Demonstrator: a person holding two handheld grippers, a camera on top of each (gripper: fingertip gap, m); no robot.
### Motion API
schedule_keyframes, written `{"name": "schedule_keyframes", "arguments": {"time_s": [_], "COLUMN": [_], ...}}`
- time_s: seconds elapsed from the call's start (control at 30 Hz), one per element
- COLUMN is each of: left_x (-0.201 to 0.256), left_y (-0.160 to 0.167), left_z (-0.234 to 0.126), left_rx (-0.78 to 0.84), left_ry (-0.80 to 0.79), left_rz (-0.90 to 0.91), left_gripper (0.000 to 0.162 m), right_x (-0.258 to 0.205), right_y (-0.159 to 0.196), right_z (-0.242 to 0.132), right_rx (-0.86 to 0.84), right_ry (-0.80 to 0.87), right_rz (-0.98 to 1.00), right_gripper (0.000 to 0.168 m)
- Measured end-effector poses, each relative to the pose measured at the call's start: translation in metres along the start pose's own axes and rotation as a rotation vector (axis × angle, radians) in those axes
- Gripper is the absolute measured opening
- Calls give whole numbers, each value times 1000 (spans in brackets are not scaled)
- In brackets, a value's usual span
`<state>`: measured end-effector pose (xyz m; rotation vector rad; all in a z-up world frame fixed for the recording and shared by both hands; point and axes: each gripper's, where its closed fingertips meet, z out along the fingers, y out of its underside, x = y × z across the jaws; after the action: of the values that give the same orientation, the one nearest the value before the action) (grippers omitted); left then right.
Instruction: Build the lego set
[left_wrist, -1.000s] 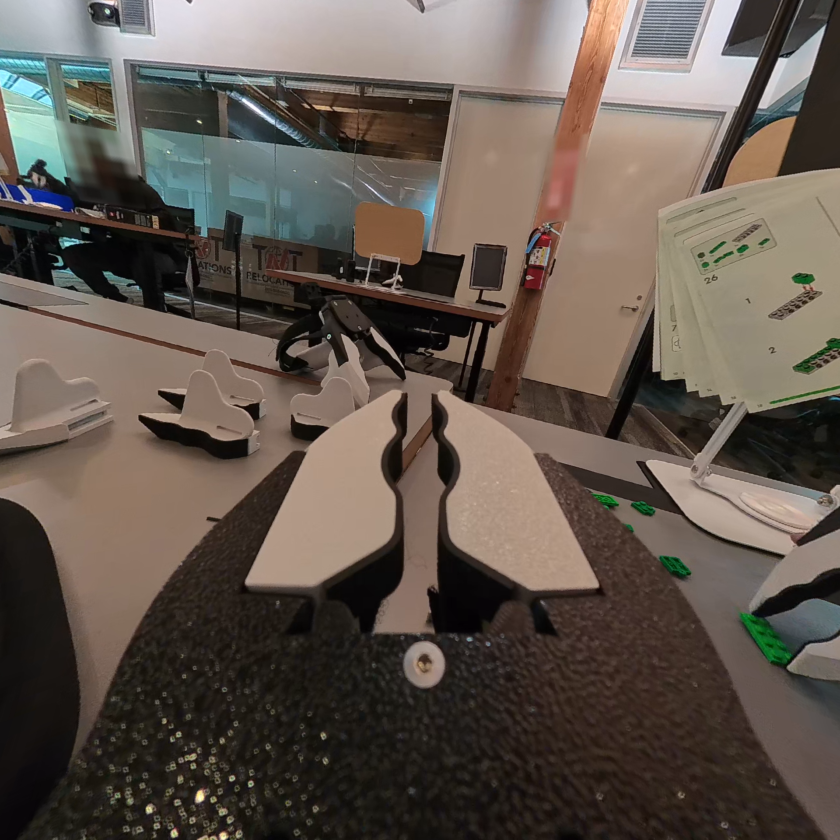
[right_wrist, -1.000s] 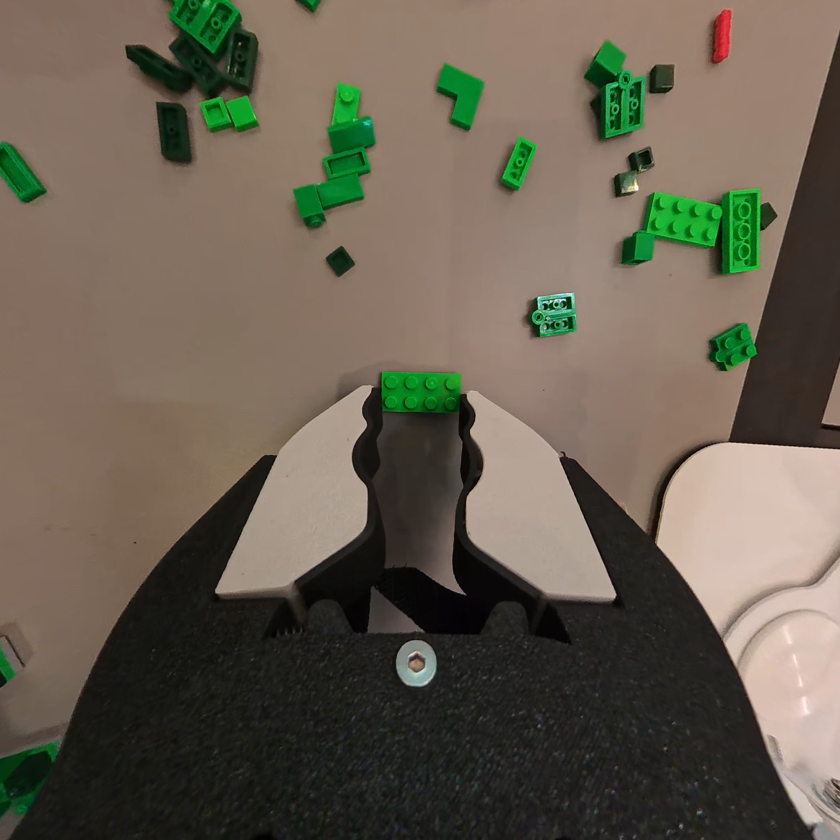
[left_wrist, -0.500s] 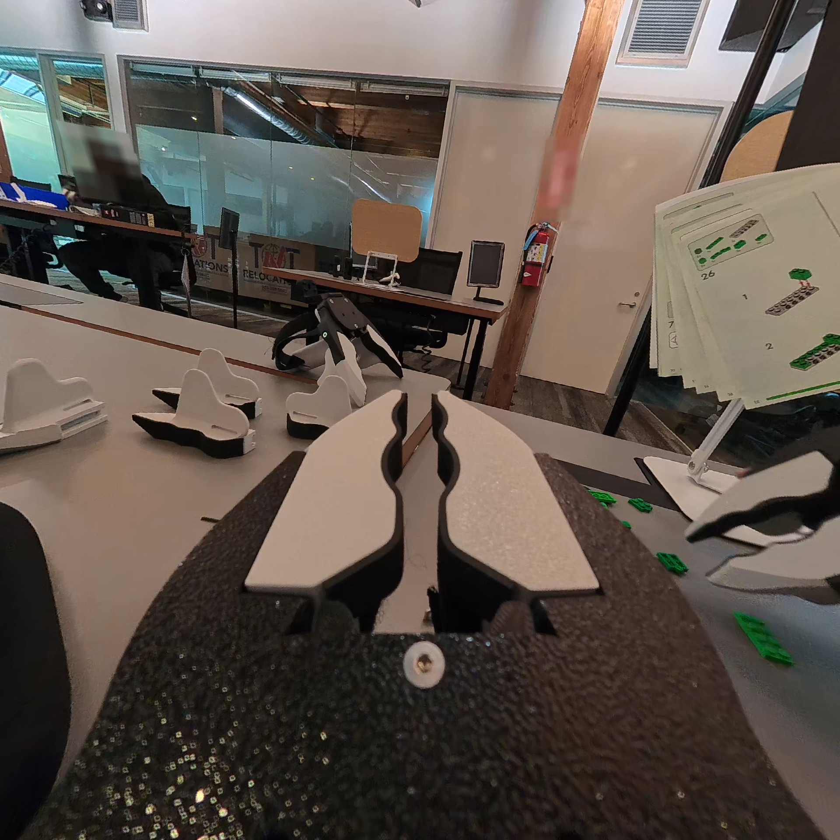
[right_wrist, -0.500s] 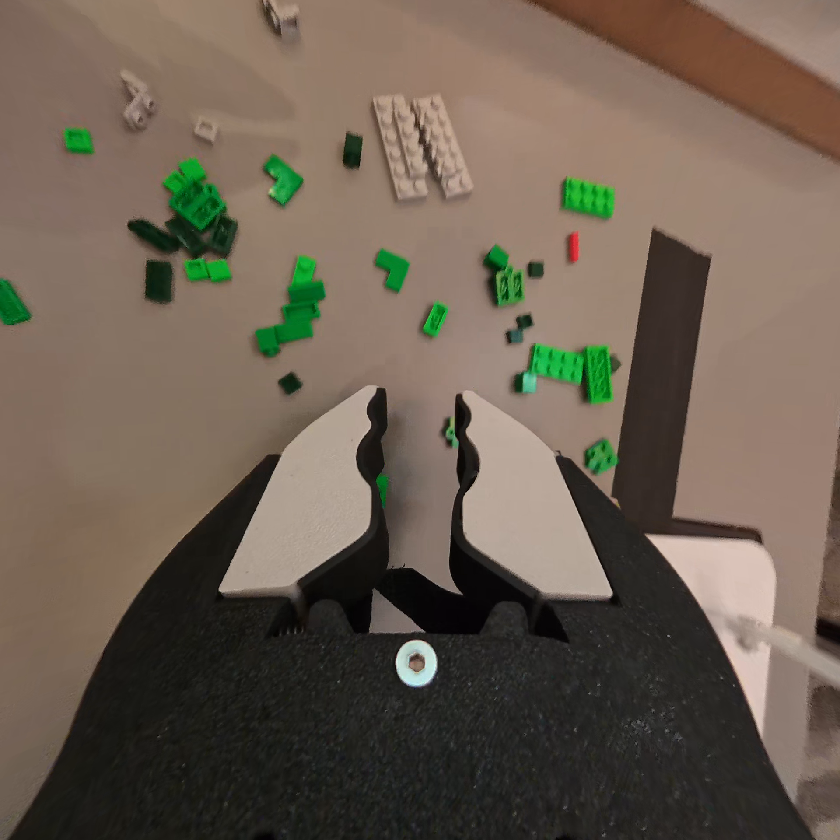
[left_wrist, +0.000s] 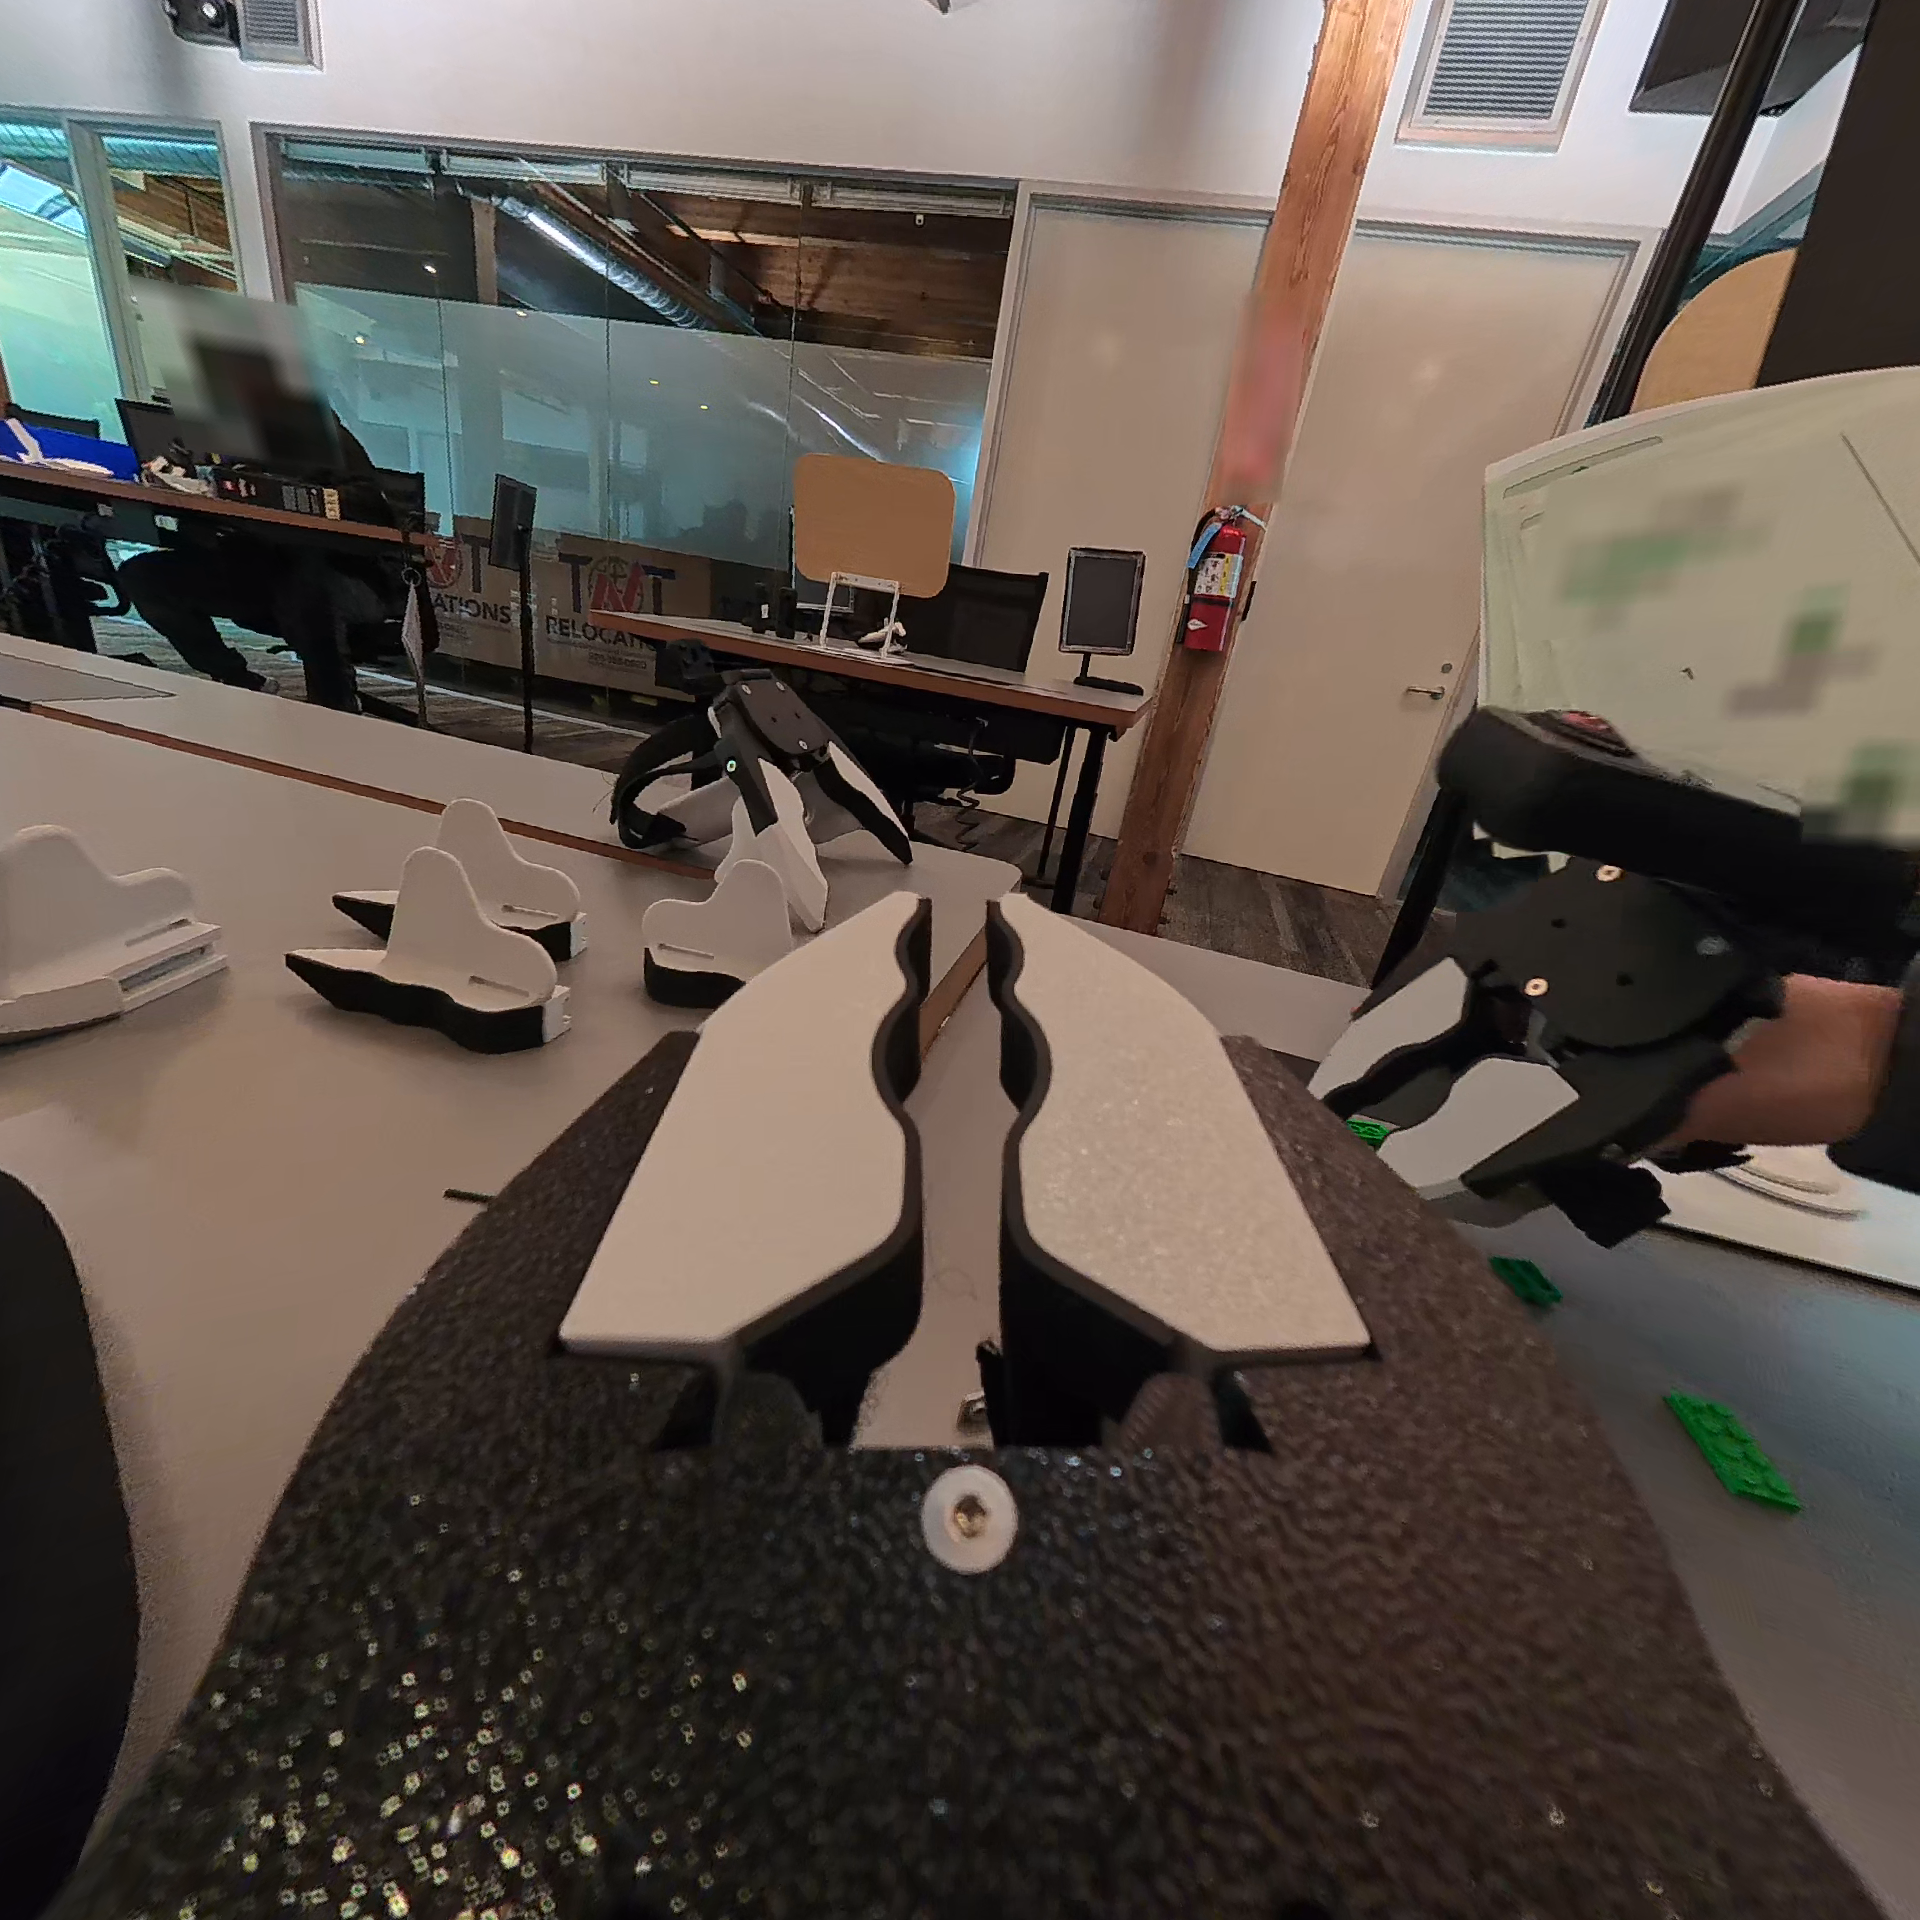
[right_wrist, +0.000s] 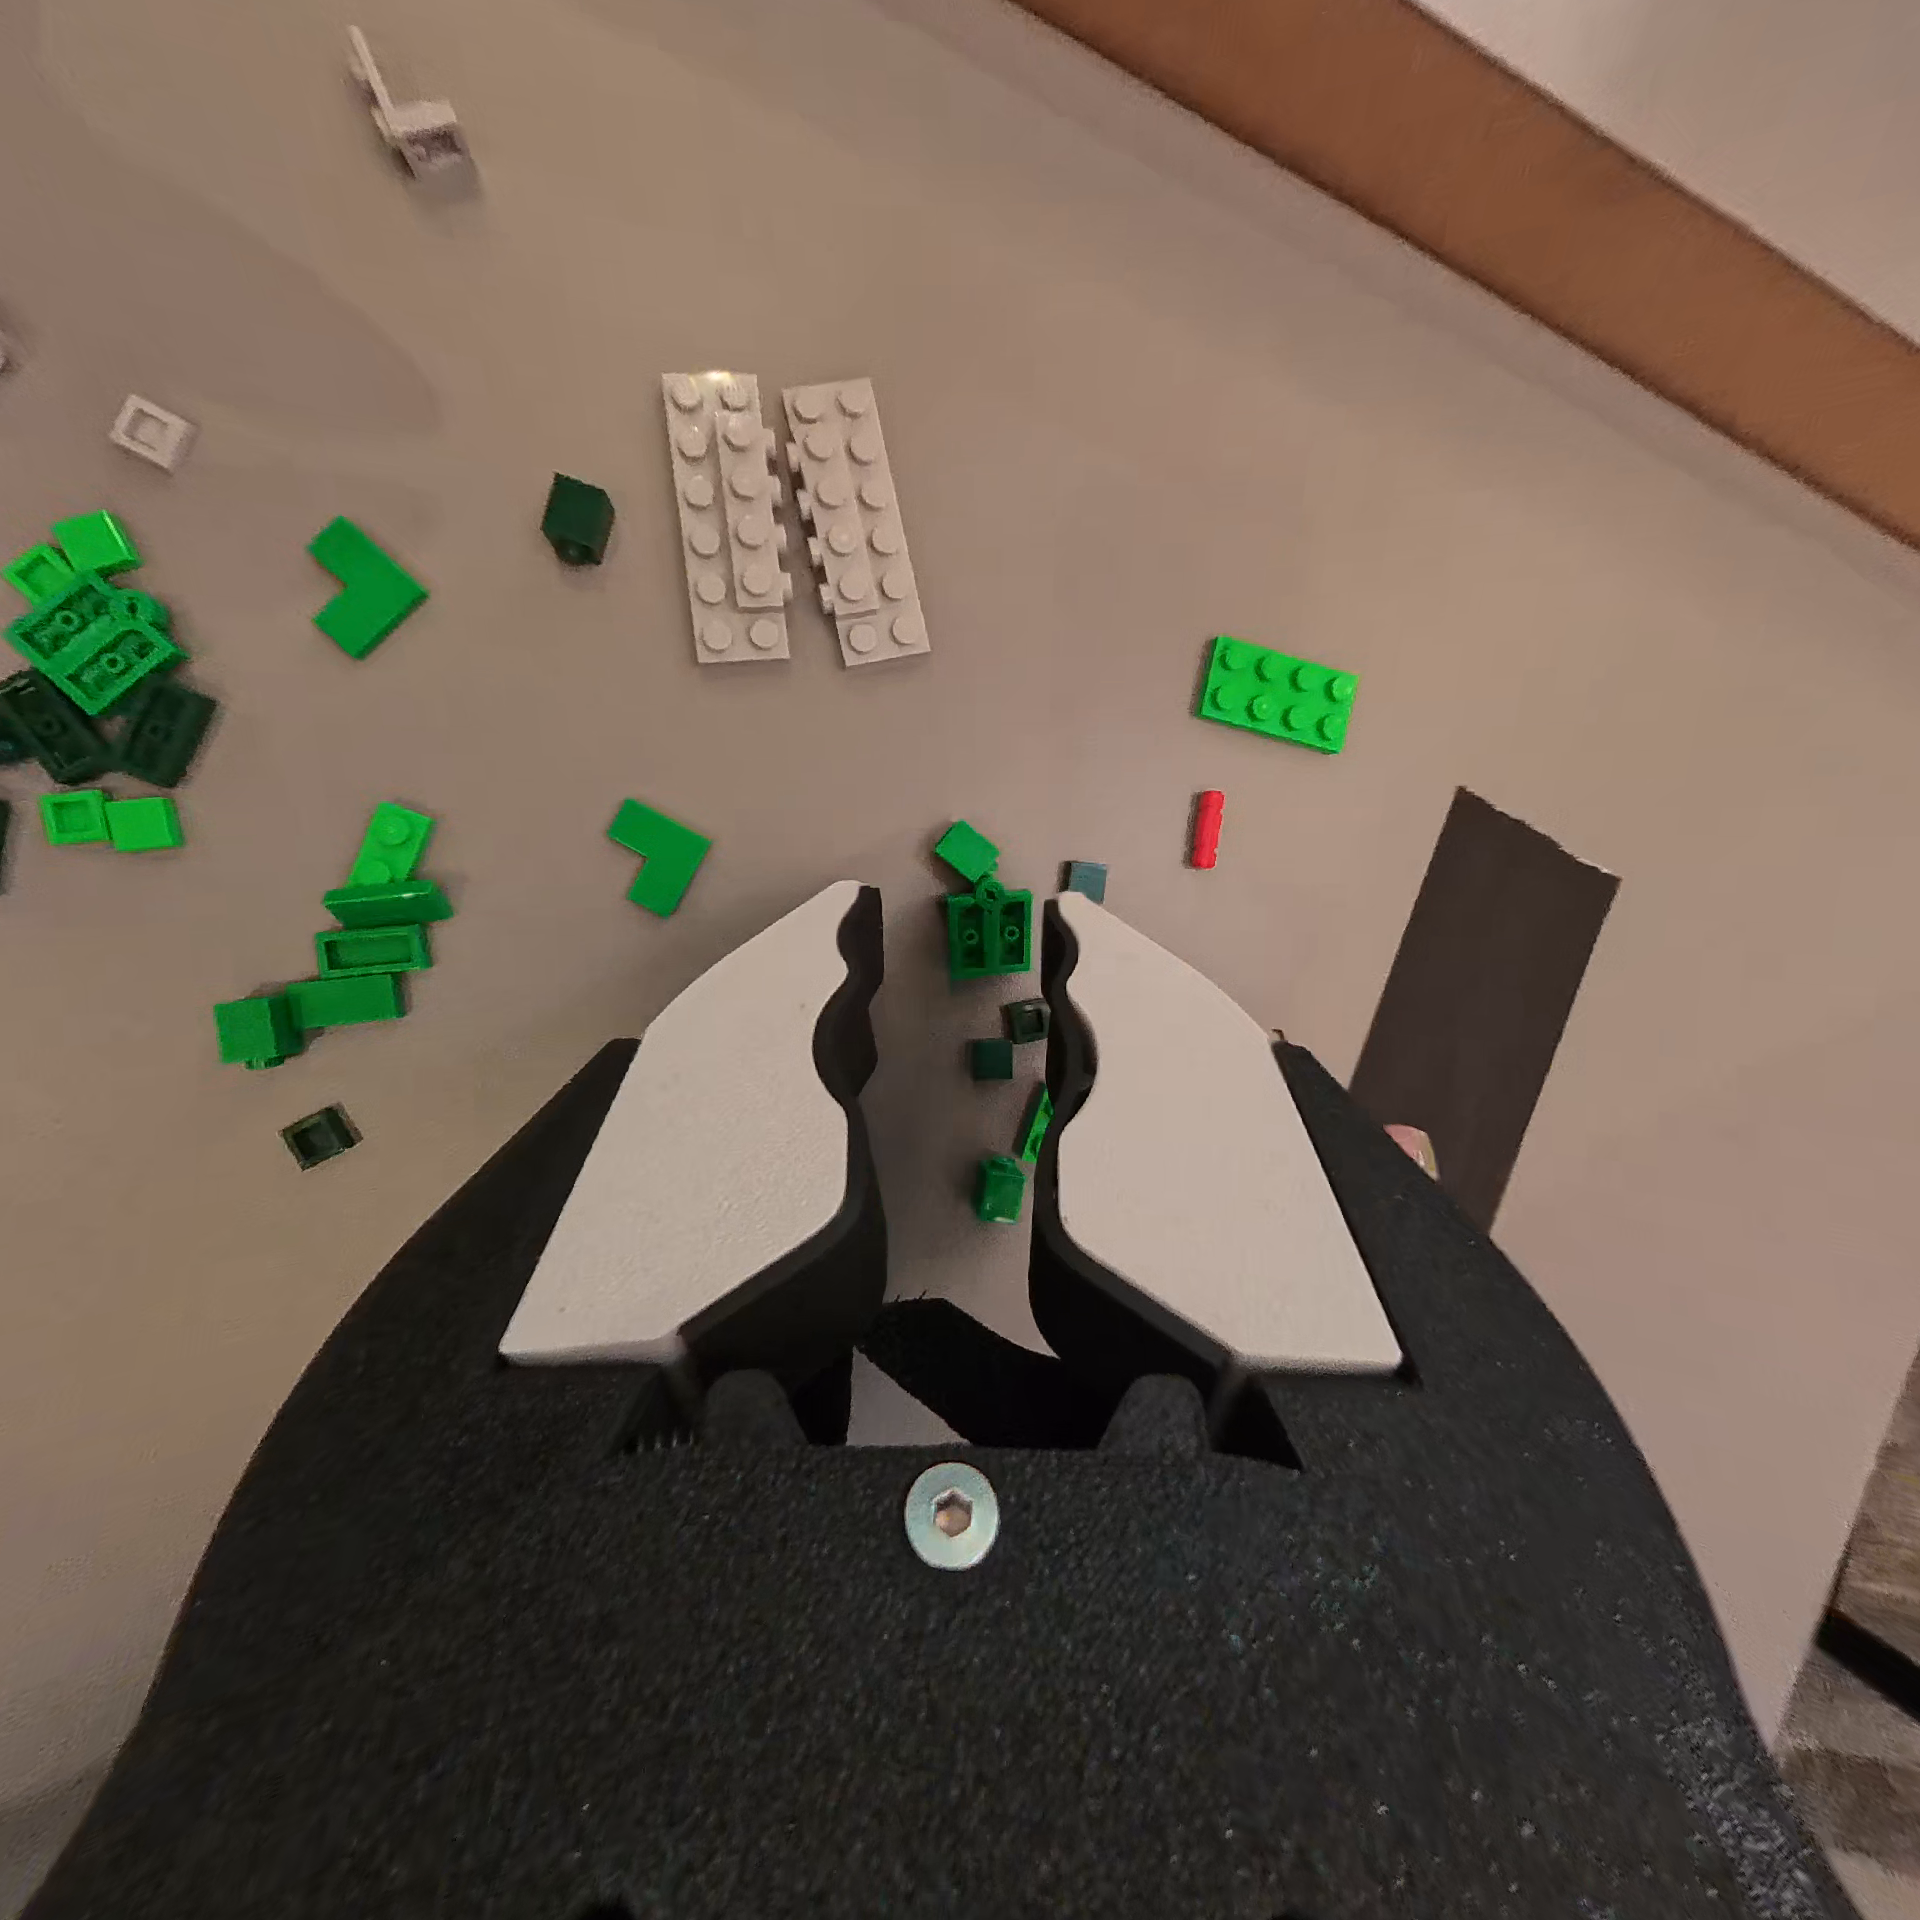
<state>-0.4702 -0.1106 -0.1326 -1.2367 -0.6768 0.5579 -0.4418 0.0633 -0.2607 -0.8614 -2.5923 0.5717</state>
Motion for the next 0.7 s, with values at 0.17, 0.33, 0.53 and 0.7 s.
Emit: {"name": "schedule_keyframes", "arguments": {"time_s": [0.17, 0.33, 0.53, 0.7], "left_x": [0, 1, 1, 0], "left_y": [-1, 0, -1, -1], "left_z": [0, 0, 0, 0], "left_rx": [2, 2, 2, 5], "left_ry": [-6, 1, 2, 1], "left_rz": [11, -3, 0, -10], "left_gripper": [10, 9, 9, 9], "right_x": [8, 8, 12, 8], "right_y": [6, 12, 13, 14], "right_z": [3, 6, 3, -7], "right_rx": [-69, -108, -108, -98], "right_ry": [18, -5, 29, 50], "right_rz": [-18, -13, -40, -54], "right_gripper": [18, 23, 3, 0]}}
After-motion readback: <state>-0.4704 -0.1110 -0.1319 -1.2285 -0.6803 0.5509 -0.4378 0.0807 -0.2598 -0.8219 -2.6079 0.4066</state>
